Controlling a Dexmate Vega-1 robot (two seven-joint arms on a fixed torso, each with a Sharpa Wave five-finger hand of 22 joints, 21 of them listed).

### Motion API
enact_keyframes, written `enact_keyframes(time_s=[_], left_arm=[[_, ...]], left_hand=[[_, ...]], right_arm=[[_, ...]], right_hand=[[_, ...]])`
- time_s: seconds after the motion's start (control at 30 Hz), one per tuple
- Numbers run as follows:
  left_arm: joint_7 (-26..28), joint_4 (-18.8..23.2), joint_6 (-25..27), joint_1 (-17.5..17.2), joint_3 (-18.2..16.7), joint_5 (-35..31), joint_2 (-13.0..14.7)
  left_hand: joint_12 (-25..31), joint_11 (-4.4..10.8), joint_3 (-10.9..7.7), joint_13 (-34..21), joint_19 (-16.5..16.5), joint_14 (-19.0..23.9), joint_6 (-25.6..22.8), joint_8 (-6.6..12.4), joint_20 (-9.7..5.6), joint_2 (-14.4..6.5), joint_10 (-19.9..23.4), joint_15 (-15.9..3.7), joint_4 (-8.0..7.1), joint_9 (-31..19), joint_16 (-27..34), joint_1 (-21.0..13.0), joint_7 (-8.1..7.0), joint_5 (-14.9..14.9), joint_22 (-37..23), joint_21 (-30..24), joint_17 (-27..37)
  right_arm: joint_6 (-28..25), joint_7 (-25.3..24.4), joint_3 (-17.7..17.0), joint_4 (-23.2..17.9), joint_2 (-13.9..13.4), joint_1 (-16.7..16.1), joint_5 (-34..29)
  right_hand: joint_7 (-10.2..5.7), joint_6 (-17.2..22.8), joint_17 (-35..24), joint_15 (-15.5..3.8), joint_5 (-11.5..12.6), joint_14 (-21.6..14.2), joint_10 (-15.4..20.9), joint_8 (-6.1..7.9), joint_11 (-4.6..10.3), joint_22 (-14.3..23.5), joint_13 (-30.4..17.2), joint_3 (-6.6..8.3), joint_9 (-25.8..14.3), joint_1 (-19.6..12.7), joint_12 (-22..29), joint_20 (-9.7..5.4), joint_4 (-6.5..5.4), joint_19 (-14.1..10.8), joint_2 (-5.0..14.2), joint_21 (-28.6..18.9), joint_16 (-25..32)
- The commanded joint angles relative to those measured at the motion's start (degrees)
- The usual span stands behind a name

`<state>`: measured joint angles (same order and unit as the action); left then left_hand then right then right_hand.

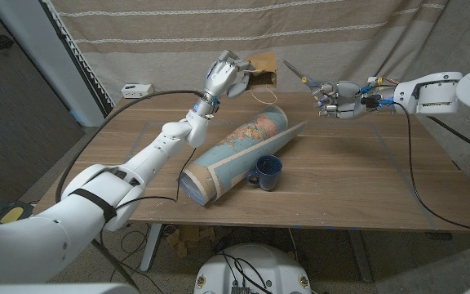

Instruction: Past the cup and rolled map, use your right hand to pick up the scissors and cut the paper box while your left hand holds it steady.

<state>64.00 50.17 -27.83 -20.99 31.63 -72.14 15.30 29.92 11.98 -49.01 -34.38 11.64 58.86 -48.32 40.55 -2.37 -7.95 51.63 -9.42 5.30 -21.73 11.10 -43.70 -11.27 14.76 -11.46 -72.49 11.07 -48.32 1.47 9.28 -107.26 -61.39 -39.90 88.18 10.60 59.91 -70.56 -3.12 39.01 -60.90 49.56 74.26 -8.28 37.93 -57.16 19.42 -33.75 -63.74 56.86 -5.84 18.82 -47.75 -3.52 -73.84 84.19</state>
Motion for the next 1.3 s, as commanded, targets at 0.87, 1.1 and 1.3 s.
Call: enact_keyframes(time_s=[0.87,1.1,1.3], left_arm=[[0.0,1.0,-12.9,-5.5,-11.1,0.9,-3.5],[0.0,0.7,-13.8,-6.3,-12.3,2.0,-4.3],[0.0,1.8,-13.5,-6.8,-12.5,1.3,-4.0]], left_hand=[[-0.6,0.27,-0.68,2.3,-0.5,0.4,-1.8,-0.70,-7.82,-0.5,1.9,-4.05,1.03,2.2,-0.2,-0.9,0.46,-1.2,0.0,-0.8,0.0],[-0.7,0.27,-0.73,2.6,-0.6,0.2,-1.7,-0.80,-7.81,-0.5,2.0,-4.04,1.01,2.4,-0.3,-0.8,0.22,-1.3,0.0,-0.8,0.0],[-0.8,0.25,-0.77,2.9,-0.9,-0.1,-1.6,-0.82,-8.02,-0.5,1.9,-4.03,1.13,2.5,-0.4,-0.9,0.15,-1.5,0.0,-0.9,-0.1]], right_arm=[[5.5,-3.1,-2.1,-4.0,0.4,-4.6,-1.0],[5.9,-3.0,-2.3,-4.0,0.1,-4.9,-1.2],[6.5,-2.5,-3.2,-4.3,-0.5,-6.0,-1.2]], right_hand=[[-0.82,0.3,-0.2,-8.96,2.7,-7.4,19.2,8.51,9.74,-3.9,-2.0,11.32,-25.1,-3.6,3.9,-5.64,-9.14,1.8,5.02,-7.3,2.9],[-0.94,0.7,-0.2,-8.95,2.8,-7.2,19.2,7.64,9.73,-5.1,-2.2,11.69,-24.3,-3.4,3.4,-5.61,-9.12,2.6,5.07,-9.2,3.1],[-0.95,0.8,-0.1,-8.96,3.0,-7.3,19.4,7.39,9.86,-6.3,-2.1,11.98,-24.5,-3.2,2.9,-5.79,-9.07,3.1,4.95,-10.9,3.1]])
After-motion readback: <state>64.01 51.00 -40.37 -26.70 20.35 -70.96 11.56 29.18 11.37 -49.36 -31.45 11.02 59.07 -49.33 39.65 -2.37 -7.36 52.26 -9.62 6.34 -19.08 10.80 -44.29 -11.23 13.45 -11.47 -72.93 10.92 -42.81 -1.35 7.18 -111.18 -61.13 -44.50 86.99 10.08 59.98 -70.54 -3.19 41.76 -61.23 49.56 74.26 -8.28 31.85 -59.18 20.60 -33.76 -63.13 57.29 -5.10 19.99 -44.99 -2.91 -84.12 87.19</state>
